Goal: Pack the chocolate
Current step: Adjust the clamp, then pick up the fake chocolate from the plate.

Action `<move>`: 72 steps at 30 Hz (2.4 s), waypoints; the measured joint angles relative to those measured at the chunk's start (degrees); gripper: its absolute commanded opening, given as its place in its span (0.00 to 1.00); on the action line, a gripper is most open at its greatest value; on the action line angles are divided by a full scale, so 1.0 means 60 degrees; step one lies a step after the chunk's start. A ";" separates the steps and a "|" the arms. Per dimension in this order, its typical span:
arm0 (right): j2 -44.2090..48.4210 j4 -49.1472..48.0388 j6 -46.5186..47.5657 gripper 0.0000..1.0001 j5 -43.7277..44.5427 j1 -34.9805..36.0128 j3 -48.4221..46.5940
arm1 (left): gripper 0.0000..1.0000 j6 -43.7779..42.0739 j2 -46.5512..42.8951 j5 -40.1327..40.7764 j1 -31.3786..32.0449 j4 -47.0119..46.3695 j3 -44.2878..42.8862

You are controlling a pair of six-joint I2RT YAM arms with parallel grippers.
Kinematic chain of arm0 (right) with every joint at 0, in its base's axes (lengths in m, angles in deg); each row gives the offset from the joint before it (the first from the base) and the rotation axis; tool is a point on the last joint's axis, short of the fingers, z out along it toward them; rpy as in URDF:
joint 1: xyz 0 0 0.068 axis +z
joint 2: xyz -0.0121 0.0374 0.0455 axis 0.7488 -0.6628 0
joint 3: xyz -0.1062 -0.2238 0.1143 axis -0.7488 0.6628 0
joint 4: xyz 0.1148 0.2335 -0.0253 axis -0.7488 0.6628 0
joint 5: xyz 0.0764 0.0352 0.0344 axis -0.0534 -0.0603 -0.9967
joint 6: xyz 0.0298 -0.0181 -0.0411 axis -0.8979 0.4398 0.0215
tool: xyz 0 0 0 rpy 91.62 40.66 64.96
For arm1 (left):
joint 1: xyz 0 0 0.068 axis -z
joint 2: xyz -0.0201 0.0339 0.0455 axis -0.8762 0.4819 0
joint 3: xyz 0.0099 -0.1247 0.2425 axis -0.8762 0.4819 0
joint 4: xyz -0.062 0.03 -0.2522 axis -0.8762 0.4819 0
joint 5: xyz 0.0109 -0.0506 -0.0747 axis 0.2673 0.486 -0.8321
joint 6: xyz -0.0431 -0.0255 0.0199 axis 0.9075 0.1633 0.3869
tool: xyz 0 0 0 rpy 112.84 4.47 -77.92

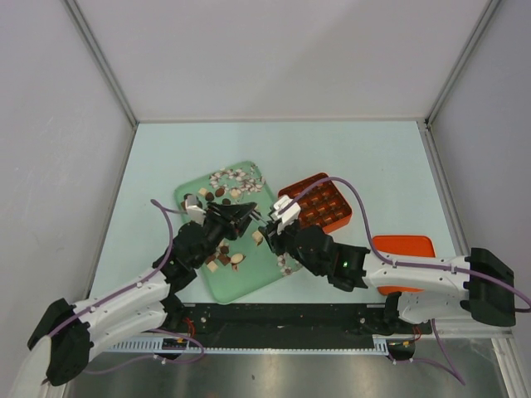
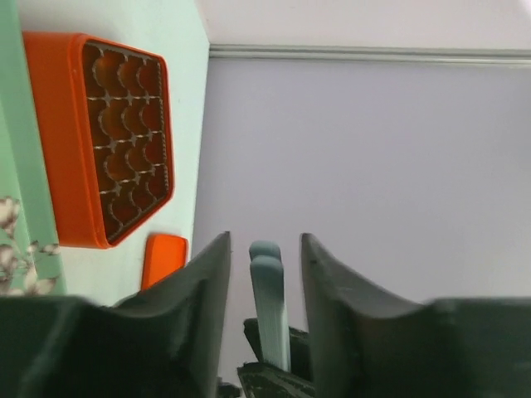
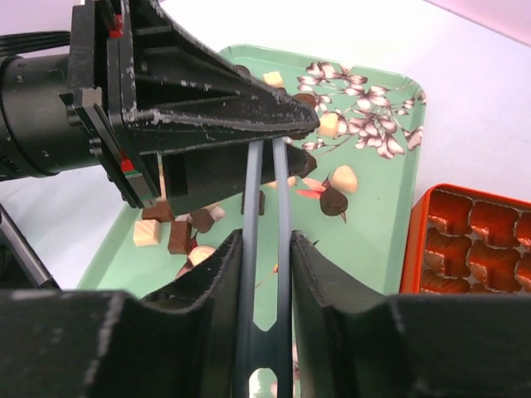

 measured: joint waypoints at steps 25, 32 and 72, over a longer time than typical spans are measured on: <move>-0.1803 0.6572 -0.0951 0.27 -0.2991 -0.1319 -0.3344 | 0.98 -1.1814 -0.1548 -0.0277 -0.3122 0.6929 -0.4776; -0.3300 0.7927 -0.1162 0.28 -0.3231 -0.1705 -0.4346 | 0.98 -1.2917 -0.2550 0.0929 -0.3126 0.7490 -0.3854; -0.5945 0.9089 -0.0645 0.40 -0.3789 -0.2324 -0.6466 | 0.98 -1.3508 -0.2692 0.2226 -0.3126 0.7796 -0.3657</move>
